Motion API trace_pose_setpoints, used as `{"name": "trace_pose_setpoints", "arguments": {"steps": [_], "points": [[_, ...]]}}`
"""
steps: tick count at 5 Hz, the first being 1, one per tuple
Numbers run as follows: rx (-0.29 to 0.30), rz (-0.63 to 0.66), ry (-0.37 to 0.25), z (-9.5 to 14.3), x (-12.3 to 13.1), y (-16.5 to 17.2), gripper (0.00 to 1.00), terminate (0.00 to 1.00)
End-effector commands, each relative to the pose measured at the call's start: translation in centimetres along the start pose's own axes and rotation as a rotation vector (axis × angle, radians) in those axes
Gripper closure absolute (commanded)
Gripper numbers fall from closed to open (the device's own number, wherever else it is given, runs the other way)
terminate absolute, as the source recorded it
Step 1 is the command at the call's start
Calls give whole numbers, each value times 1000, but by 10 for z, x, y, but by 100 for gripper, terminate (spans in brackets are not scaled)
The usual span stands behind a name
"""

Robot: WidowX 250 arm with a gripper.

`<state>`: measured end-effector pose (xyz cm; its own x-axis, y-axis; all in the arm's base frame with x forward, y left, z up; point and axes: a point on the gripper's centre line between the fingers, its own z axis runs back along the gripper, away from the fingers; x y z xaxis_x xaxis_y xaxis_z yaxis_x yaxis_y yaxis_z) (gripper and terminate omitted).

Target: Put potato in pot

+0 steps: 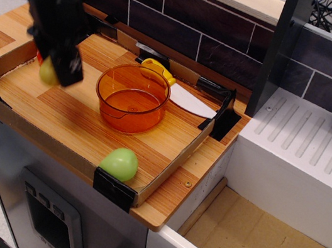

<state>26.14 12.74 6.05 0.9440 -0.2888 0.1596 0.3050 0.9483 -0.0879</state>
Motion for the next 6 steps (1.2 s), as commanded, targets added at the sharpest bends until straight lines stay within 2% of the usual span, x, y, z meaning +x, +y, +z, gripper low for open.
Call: {"name": "trace_pose_setpoints", "arguments": {"steps": [1,3,4,6], "points": [[6,22,-38,30,55,-11,100,0],[24,-5,22,-2,74,-43,100,0],[40,13,21,-14,73,-44,0,0],[49,2,34,-9,77,-39,0,0]]}}
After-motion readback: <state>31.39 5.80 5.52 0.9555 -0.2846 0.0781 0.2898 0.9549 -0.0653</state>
